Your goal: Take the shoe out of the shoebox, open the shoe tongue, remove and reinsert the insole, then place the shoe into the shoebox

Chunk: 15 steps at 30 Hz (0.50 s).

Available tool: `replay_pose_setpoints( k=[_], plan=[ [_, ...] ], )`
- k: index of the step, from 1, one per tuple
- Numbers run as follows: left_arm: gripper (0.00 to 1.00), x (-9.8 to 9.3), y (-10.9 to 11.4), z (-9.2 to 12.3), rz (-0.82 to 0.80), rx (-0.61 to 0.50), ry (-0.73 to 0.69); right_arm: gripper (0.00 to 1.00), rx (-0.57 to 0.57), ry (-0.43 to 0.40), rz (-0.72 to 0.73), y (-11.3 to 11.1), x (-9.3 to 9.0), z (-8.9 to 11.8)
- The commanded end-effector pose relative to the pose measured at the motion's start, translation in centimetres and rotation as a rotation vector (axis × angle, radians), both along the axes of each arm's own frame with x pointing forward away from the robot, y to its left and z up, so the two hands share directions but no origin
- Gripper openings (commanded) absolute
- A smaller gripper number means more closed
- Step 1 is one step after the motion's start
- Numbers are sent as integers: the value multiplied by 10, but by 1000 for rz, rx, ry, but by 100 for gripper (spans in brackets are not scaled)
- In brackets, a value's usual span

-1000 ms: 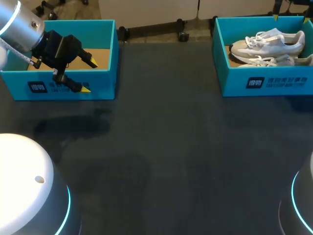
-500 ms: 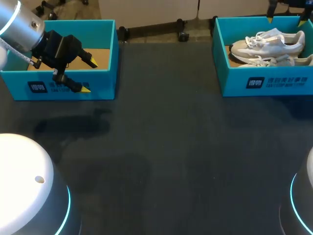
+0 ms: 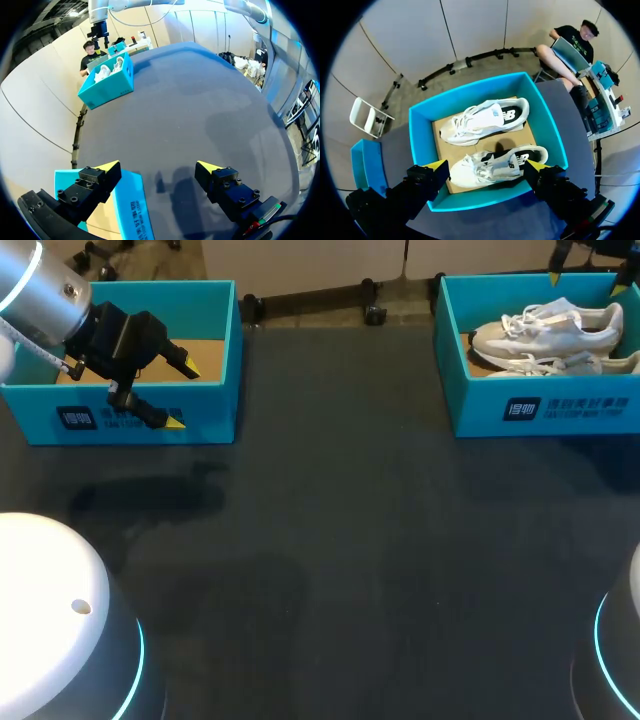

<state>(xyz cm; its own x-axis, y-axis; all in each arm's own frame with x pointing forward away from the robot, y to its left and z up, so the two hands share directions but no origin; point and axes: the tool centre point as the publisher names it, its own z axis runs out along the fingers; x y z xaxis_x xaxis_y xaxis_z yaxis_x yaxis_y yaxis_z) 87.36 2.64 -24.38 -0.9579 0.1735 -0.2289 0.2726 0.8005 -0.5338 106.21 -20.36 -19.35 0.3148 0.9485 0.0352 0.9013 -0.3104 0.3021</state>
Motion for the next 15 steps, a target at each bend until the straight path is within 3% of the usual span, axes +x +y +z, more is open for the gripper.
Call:
replay_pose_setpoints(
  k=[1,9,15],
  plan=[
    [100,-6,-5,7,98,30,52,100,-30,48,47,-1,-7,5],
    [100,-6,-10,25,382,74,113,100,-61,141,148,0,-30,14],
    [100,7,-14,37,692,127,193,100,-65,182,184,3,-61,21]
  ],
)
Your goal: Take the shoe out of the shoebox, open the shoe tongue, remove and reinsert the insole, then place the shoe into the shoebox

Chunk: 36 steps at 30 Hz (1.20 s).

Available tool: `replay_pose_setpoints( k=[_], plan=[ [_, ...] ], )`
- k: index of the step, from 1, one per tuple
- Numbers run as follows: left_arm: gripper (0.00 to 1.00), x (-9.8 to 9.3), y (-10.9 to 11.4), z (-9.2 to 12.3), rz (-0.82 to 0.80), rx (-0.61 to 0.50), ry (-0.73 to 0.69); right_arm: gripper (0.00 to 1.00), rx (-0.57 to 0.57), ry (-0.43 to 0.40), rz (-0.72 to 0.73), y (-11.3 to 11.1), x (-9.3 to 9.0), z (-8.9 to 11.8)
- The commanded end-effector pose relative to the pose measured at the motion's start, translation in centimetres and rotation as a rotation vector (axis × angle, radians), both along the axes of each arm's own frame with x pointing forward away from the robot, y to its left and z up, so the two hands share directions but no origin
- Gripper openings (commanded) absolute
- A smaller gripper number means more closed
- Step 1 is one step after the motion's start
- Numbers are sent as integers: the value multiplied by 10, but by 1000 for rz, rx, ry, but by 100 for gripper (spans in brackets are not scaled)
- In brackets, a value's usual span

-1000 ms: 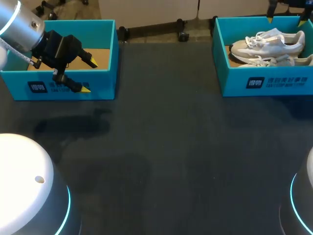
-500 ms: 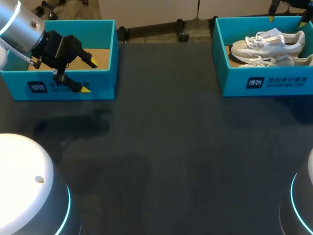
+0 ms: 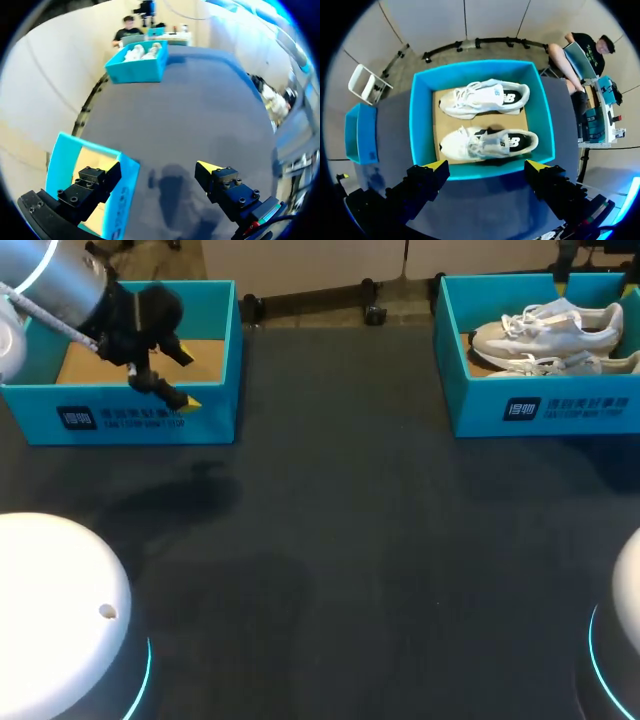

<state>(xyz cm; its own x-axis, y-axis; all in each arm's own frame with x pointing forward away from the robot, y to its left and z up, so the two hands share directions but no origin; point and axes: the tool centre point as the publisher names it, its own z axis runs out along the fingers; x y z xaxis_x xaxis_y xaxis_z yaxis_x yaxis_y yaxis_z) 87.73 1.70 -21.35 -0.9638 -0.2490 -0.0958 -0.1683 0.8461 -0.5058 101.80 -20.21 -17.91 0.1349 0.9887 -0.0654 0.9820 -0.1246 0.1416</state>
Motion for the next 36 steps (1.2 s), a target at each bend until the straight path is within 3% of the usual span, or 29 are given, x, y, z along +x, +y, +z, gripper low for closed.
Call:
replay_pose_setpoints(
  k=[1,3,4,8,23,26,36],
  plan=[
    [100,7,-5,8,319,104,81,100,-3,5,8,2,-21,8],
    [100,12,-6,9,376,110,87,100,-8,14,19,4,-29,9],
    [100,17,-5,11,495,112,87,100,-10,14,28,5,-37,10],
    [100,18,-5,12,513,113,94,100,45,31,83,12,-52,15],
    [100,18,-5,12,513,113,94,100,45,31,83,12,-52,15],
    [100,27,-7,15,672,101,258,100,67,40,82,14,-54,10],
    [100,49,-12,21,1007,58,444,100,61,85,120,36,-82,5]
  ],
)
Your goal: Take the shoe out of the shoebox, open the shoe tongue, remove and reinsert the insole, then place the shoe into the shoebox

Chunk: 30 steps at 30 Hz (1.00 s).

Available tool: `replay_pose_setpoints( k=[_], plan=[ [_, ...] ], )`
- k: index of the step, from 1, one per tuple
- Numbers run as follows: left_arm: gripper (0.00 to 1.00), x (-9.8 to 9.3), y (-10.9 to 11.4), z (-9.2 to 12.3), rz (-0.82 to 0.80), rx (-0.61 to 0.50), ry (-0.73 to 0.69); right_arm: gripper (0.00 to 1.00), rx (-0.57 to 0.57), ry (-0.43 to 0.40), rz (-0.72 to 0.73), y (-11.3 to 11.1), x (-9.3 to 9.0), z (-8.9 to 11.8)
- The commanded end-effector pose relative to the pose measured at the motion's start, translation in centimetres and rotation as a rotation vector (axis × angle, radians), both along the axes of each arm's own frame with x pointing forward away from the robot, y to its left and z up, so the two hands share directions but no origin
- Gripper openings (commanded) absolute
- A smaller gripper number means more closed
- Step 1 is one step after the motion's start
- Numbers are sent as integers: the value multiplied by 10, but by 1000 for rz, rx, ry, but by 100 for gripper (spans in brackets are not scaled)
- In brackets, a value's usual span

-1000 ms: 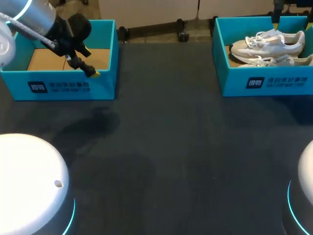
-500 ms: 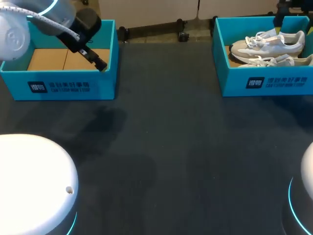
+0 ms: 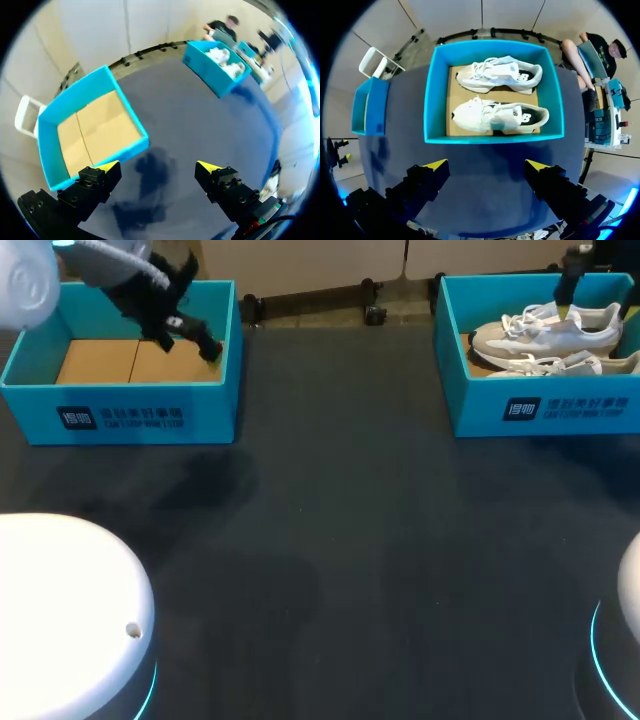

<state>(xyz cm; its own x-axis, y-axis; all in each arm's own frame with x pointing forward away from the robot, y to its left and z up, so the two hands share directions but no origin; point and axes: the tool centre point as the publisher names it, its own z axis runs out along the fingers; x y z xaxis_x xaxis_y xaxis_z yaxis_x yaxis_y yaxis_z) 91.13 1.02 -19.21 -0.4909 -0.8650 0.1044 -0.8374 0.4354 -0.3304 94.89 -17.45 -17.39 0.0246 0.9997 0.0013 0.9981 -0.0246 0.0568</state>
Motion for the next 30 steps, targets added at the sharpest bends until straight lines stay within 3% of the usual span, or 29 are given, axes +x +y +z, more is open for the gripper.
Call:
replay_pose_setpoints(
  k=[1,7,20,30],
  plan=[
    [100,16,-6,-1,222,-13,161,100,-13,7,13,10,-15,0],
    [100,20,-10,-1,345,-39,209,100,29,13,27,29,-43,-2],
    [100,8,-20,-15,393,41,225,100,55,11,109,50,-100,-21],
    [100,7,-32,-27,461,32,246,100,32,13,85,42,-108,-39]
  ],
)
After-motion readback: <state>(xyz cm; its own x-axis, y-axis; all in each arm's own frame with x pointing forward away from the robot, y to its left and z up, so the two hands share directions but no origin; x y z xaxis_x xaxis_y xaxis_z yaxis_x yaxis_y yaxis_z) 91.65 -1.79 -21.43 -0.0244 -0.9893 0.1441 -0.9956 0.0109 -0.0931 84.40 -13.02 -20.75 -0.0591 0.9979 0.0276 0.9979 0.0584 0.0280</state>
